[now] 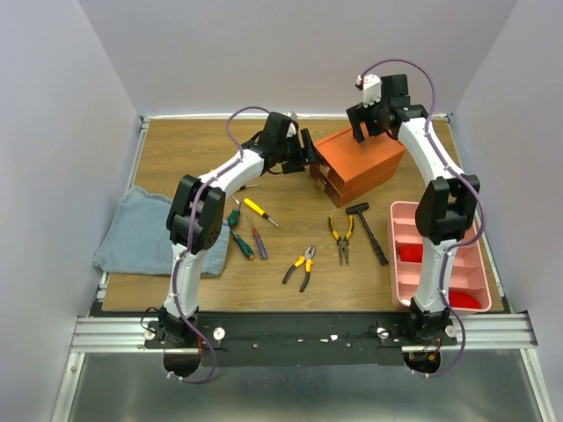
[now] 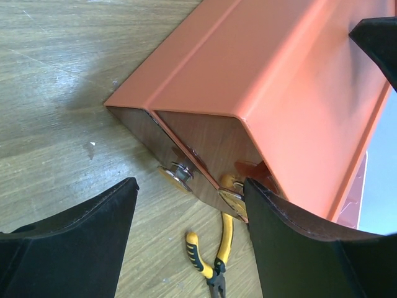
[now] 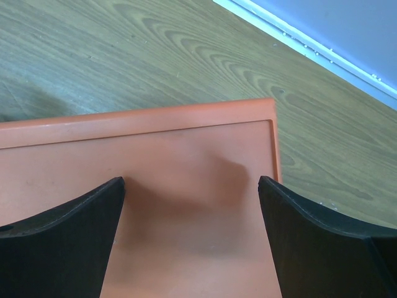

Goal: Sort the tools into containers

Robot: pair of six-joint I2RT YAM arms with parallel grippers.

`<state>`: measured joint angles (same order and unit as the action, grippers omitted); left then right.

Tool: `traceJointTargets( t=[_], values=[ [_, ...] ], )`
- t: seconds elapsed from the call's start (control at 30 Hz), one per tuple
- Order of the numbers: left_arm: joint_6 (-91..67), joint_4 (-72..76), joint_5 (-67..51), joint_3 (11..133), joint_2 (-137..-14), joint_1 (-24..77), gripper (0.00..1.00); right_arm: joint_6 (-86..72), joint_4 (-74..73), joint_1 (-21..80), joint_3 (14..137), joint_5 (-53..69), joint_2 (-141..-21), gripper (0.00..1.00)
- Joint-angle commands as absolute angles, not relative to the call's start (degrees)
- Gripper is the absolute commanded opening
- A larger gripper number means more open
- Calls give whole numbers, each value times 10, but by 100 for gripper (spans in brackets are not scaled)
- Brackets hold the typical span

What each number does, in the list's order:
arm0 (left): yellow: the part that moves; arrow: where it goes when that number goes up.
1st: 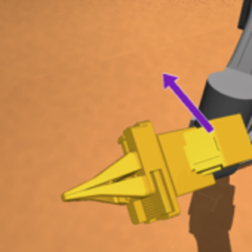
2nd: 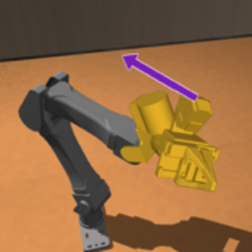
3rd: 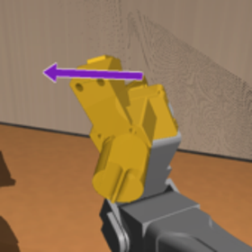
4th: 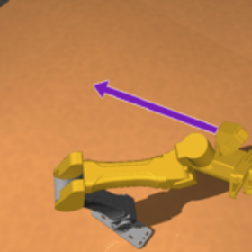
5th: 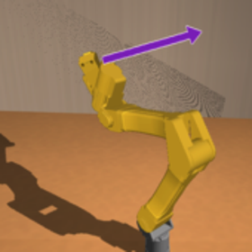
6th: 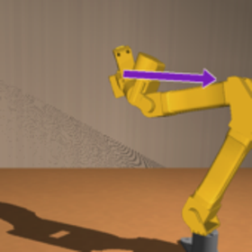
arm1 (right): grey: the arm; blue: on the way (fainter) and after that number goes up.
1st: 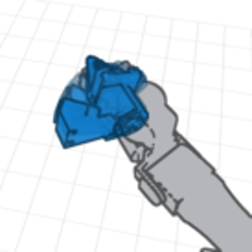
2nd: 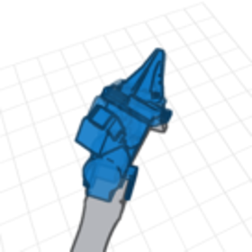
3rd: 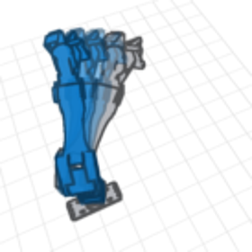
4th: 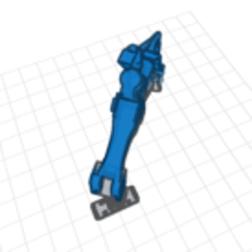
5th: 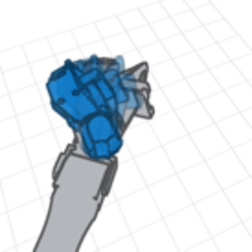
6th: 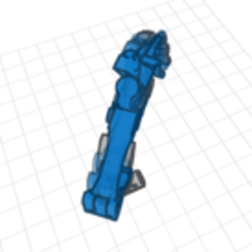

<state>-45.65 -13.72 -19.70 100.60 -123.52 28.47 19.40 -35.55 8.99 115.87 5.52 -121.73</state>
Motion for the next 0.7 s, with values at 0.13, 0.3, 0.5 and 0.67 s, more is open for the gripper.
traceJointTargets(
  t=[0.13, 0.3, 0.5, 0.67],
  values=[
    [-447, -121, -223, 998, -1222, 312, 79, 208, -402, 91, 1123, 25, -1252, 98],
    [-432, -155, -206, 1011, -1219, 321, 79, 214, -404, 91, 1125, 16, -1264, 99],
    [-385, -245, -155, 1047, -1223, 340, 80, 227, -400, 95, 1125, -15, -1276, 100],
    [-378, -312, -77, 1037, -1221, 343, 82, 232, -396, 95, 1130, -26, -1279, 100]
  ],
)
